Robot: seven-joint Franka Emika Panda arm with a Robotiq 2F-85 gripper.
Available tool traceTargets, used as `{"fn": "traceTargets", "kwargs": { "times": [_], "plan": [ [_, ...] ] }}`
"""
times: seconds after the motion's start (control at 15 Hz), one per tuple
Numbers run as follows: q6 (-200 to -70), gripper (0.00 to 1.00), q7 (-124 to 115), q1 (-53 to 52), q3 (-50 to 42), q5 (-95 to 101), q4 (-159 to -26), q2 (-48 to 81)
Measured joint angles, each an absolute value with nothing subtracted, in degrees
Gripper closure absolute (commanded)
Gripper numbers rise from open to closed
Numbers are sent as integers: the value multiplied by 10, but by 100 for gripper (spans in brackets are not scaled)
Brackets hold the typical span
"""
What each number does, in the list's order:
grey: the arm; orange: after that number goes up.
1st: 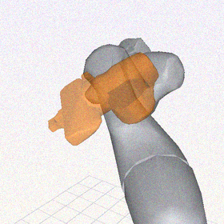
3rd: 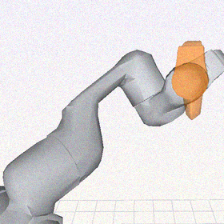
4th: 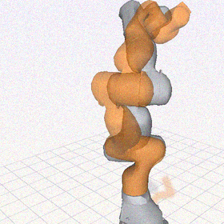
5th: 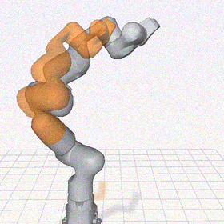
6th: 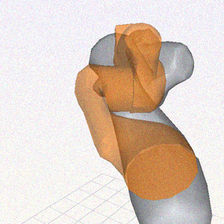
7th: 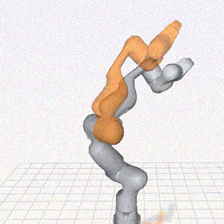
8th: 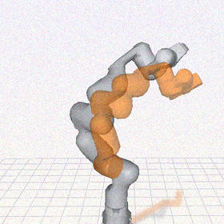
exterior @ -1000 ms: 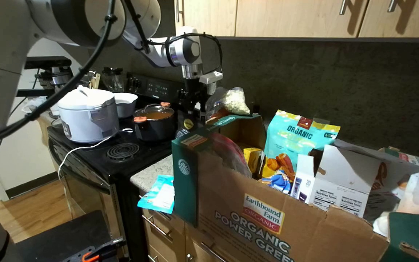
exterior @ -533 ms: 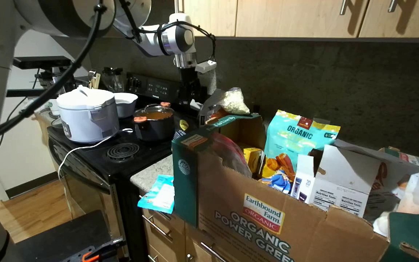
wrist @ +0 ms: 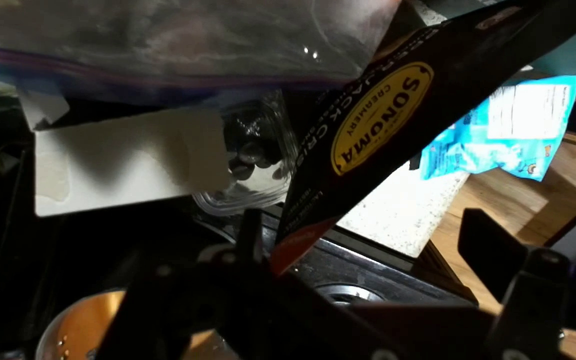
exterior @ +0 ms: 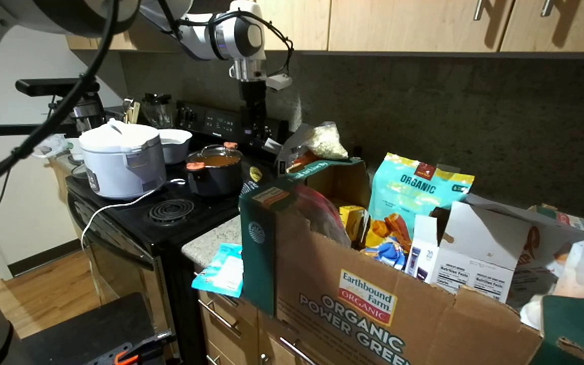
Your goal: Take out two products out of the box and put them on the counter
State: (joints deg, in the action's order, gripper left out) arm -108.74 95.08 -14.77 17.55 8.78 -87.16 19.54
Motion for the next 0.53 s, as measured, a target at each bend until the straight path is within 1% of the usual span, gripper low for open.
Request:
{"fn": "traceTargets", "kwargs": {
  "times": [0.53],
  "plan": [
    [-1081,0,1000,-139,176,19,-937,114]
  ]
}}
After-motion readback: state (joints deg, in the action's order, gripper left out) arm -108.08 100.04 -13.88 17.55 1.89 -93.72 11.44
